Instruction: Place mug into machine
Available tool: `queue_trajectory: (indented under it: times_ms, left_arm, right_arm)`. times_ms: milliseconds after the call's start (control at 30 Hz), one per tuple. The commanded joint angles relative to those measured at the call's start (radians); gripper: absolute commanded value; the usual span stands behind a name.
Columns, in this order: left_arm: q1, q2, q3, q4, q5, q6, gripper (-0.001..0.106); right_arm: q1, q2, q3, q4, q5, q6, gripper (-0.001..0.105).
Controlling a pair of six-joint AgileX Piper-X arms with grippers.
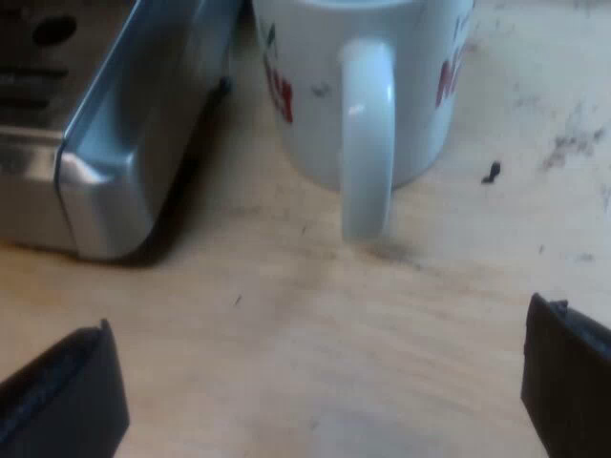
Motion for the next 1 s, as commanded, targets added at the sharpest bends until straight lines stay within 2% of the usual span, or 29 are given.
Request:
queue_trajectory:
  times_ms: [33,133,267,533,700,733,867,1000]
  left_arm:
    - [-0.003,0.033,-0.004,-0.061,0.007,-0.005,0.077]
    - [-0.003,0.055,-0.004,-0.103,0.019,-0.012,0.077]
    - [-0.003,0.062,-0.004,-0.104,0.029,-0.012,0.077]
    - [-0.003,0.062,-0.004,-0.104,0.029,-0.012,0.077]
    - [-0.003,0.062,-0.004,-0.104,0.029,-0.012,0.077]
    - [-0.003,0.062,-0.004,-0.104,0.029,-0.012,0.077]
    - [-0.003,0.062,-0.004,-0.104,0.029,-0.012,0.077]
    - [-0.003,0.062,-0.004,-0.104,0.029,-0.012,0.077]
  right_arm:
    - [0.001,0.021,0.033,-0.151,0.023,-0.006,0.085]
    - [0.000,0.070,0.070,-0.271,0.043,-0.023,0.085]
    - [0.000,0.154,0.079,-0.376,0.051,-0.028,0.085]
    - [0.000,0.448,0.077,-0.710,0.058,-0.027,0.085]
    - [-0.002,0.565,0.077,-0.813,0.058,-0.026,0.085]
    - [-0.002,0.632,0.077,-0.887,0.058,-0.026,0.085]
    - [-0.002,0.717,0.063,-0.954,0.070,-0.026,0.085]
    - [-0.002,0.788,0.010,-0.960,0.081,-0.026,0.085]
